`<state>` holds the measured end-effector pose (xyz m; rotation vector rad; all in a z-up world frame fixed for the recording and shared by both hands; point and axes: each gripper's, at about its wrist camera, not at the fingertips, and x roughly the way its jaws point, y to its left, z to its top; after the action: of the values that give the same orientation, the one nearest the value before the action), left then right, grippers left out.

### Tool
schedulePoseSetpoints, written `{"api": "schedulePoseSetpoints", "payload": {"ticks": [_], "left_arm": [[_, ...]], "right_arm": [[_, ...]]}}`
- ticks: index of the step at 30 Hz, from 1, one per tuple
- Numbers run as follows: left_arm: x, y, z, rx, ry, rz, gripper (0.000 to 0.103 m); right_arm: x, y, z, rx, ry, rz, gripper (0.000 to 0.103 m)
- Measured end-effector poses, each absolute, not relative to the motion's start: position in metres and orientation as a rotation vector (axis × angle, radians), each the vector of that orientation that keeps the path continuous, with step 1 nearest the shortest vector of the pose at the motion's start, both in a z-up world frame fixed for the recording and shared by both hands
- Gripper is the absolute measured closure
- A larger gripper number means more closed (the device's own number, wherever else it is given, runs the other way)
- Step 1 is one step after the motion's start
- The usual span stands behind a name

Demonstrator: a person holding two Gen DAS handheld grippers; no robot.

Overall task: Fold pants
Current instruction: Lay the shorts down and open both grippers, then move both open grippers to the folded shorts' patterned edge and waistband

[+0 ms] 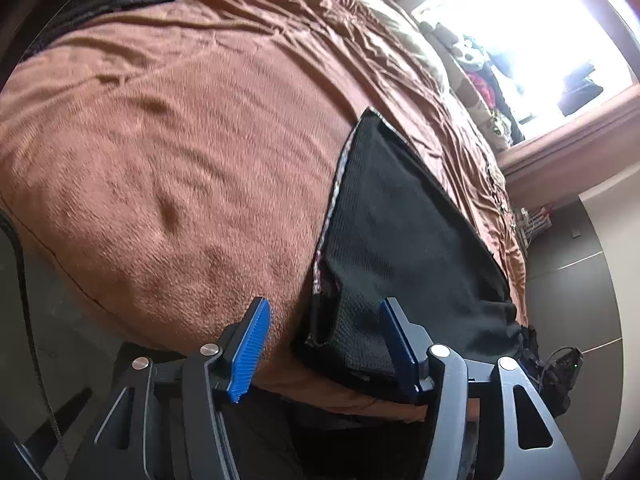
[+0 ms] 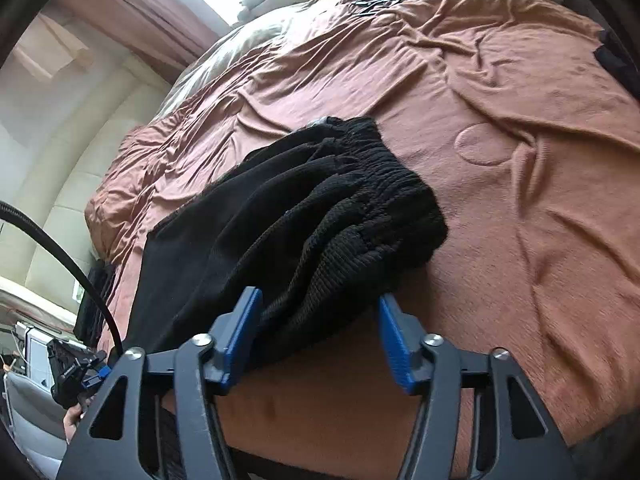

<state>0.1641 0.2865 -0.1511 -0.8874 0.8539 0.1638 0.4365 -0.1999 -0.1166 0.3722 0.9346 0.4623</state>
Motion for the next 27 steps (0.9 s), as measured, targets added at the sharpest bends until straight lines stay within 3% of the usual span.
{"api": "schedulePoseSetpoints", "payload": {"ticks": [2,15,18,20,27], "left_arm": [[0.165,0.286,-0.149,-0.877,0.839,0.157,0.039],[0.194,0.288,-0.116,-0.749,0.810,0.116,0.038],[0.207,0.292,-0.112,-0.724,0.816,0.114,0.037],[0.217,0.293,-0.111,-0.709,0.826,0.109,0.037],[0.260,0.302,-0.119,-0.680,0.869,0.091,0.037]], "right_arm": [[0.429,-0.203,-0.110,0.358,0.922,0.434,0.034],[0.414,-0.207,-0.062,0.286,0.868,0.379,0.034],[0.418,-0.202,-0.059,0.274,0.860,0.382,0.032],[0.423,-0.198,-0.060,0.262,0.856,0.383,0.023],[0.452,-0.187,-0.070,0.215,0.887,0.370,0.022]]}}
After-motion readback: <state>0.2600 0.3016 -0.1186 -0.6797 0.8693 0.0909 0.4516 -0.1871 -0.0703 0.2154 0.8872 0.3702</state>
